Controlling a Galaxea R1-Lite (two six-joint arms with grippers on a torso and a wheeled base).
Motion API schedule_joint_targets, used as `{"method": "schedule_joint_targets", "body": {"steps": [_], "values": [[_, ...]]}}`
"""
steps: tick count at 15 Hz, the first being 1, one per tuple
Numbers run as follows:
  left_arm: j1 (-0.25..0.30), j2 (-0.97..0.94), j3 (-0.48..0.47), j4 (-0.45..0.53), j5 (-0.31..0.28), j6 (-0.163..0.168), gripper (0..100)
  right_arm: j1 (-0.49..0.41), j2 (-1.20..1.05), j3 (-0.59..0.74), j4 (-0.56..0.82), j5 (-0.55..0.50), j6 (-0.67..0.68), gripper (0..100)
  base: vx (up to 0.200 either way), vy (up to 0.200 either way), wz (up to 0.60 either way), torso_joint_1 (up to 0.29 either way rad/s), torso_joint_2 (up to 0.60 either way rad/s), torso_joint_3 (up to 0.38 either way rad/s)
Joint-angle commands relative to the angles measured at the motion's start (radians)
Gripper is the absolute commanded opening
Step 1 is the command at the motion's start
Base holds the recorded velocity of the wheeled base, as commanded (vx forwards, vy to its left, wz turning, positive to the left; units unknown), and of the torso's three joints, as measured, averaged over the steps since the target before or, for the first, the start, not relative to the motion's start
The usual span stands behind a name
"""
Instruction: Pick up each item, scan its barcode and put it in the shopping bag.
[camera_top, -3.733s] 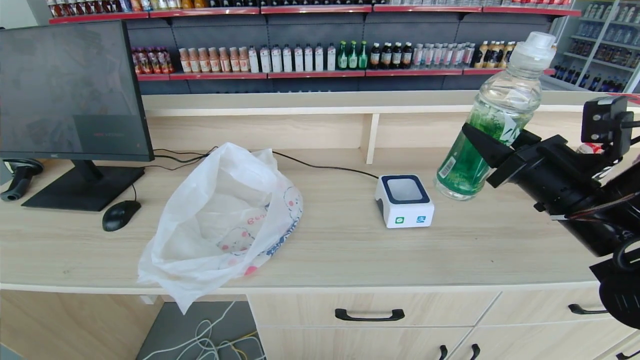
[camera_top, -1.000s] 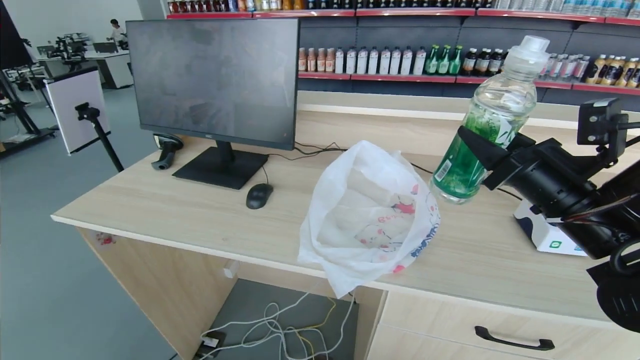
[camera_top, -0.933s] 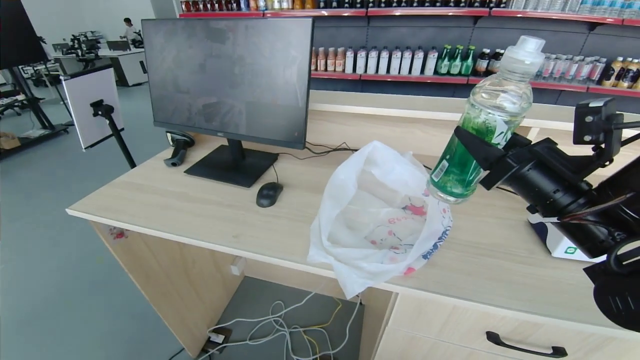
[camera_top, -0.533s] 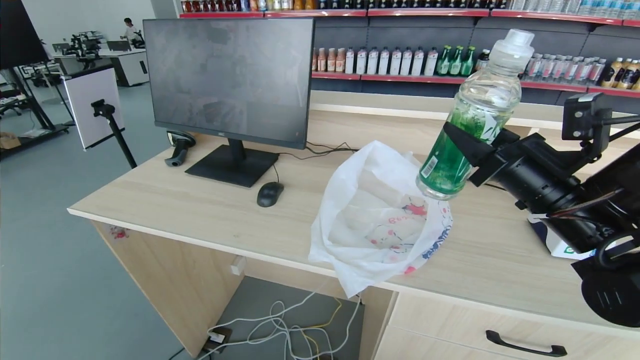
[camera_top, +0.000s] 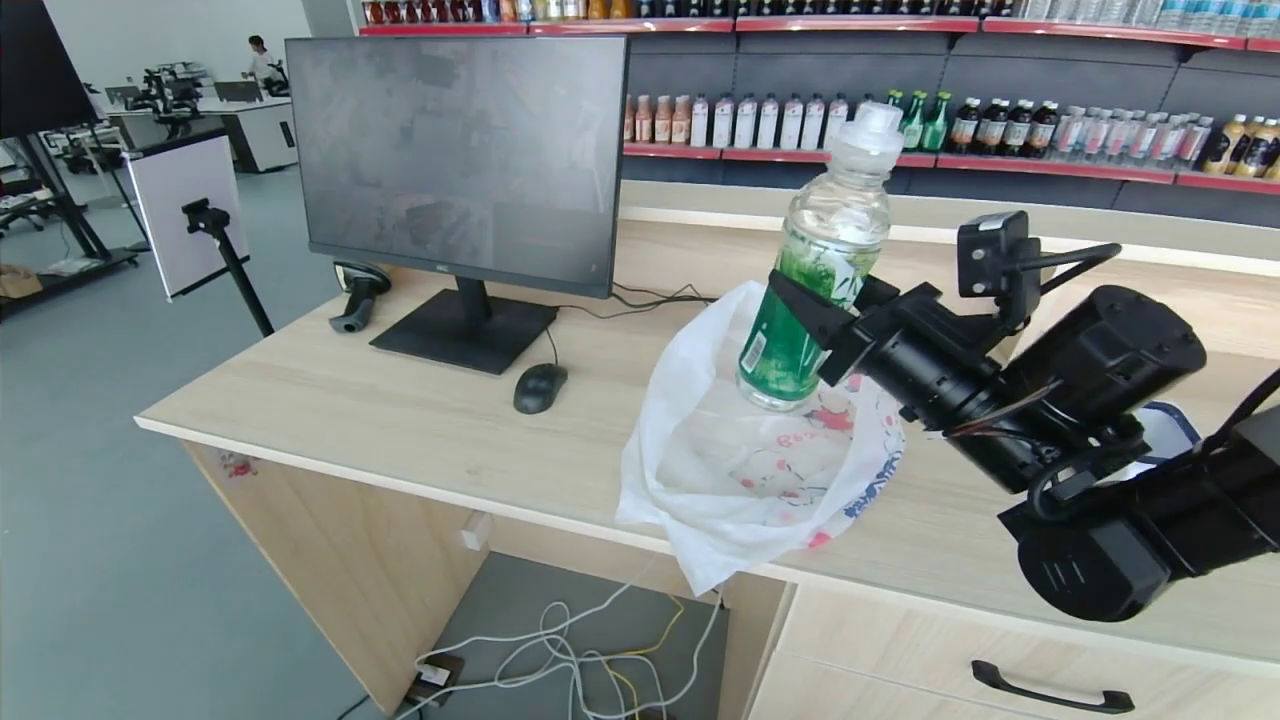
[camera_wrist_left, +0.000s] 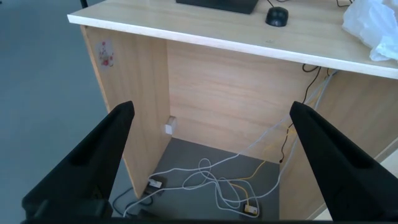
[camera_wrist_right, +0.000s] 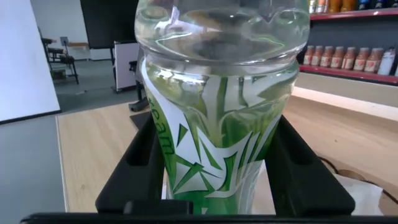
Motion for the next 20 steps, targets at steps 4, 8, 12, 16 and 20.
{"method": "schedule_joint_targets", "body": {"steps": [4, 8, 12, 16, 20], "values": [[0.001, 0.0, 0.0, 0.0, 0.0, -0.002, 100, 0.007, 0.161, -0.111, -0.002, 0.0, 0.001, 0, 0.0, 0.0, 0.0, 0.0, 0.0, 0.0], [-0.001, 0.0, 0.0, 0.0, 0.0, -0.002, 100, 0.007, 0.269, -0.239, -0.002, 0.001, -0.005, 0, 0.0, 0.0, 0.0, 0.0, 0.0, 0.0], [0.001, 0.0, 0.0, -0.001, 0.0, 0.0, 100, 0.001, 0.344, -0.346, -0.002, -0.002, -0.011, 0, 0.0, 0.0, 0.0, 0.0, 0.0, 0.0], [0.001, 0.0, 0.0, -0.001, 0.0, -0.002, 100, -0.025, 0.379, -0.343, -0.002, -0.05, -0.025, 0, 0.0, 0.0, 0.0, 0.0, 0.0, 0.0], [0.001, 0.0, 0.0, -0.001, 0.0, -0.002, 100, -0.03, 0.379, -0.345, -0.002, -0.051, -0.031, 0, 0.0, 0.0, 0.0, 0.0, 0.0, 0.0]]}}
